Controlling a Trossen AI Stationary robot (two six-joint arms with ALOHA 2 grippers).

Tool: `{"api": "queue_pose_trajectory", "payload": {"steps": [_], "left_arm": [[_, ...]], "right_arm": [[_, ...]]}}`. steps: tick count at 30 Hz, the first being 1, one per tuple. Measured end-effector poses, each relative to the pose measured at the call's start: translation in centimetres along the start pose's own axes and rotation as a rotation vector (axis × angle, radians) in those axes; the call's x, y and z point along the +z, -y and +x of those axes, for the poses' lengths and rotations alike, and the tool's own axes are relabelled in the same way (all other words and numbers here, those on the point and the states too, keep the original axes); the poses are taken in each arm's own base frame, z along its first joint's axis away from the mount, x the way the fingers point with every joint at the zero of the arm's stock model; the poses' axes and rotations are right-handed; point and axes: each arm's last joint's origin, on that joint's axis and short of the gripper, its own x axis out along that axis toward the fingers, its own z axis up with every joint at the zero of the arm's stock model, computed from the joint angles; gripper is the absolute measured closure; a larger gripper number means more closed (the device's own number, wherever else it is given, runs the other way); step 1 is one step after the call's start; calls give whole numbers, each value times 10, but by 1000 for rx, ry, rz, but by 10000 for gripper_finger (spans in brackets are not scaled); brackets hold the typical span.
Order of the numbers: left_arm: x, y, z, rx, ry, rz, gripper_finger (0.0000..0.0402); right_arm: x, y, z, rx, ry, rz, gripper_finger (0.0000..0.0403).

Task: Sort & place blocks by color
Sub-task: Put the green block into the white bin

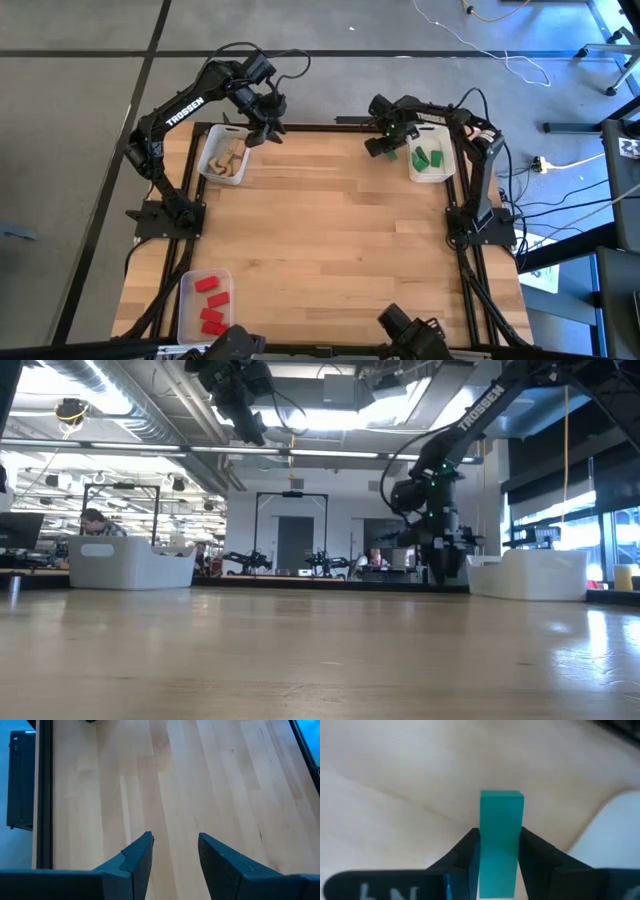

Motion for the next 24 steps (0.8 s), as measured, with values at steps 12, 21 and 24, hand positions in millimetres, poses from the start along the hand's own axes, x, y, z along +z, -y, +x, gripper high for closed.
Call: {"api": "queue_pose_trajectory", "payload": {"steps": [12, 21, 24], "left_arm": [[-1, 1, 0, -8, -9, -5, 252], [-2, 2, 0, -14, -15, -3, 252], [-2, 2, 0, -17, -18, -6, 252]], "right_arm": [[-1, 3, -42, -135, -121, -124, 299], [-1, 2, -89, -286, -143, -212, 299], [-2, 8, -96, -324, -162, -210, 299]]}}
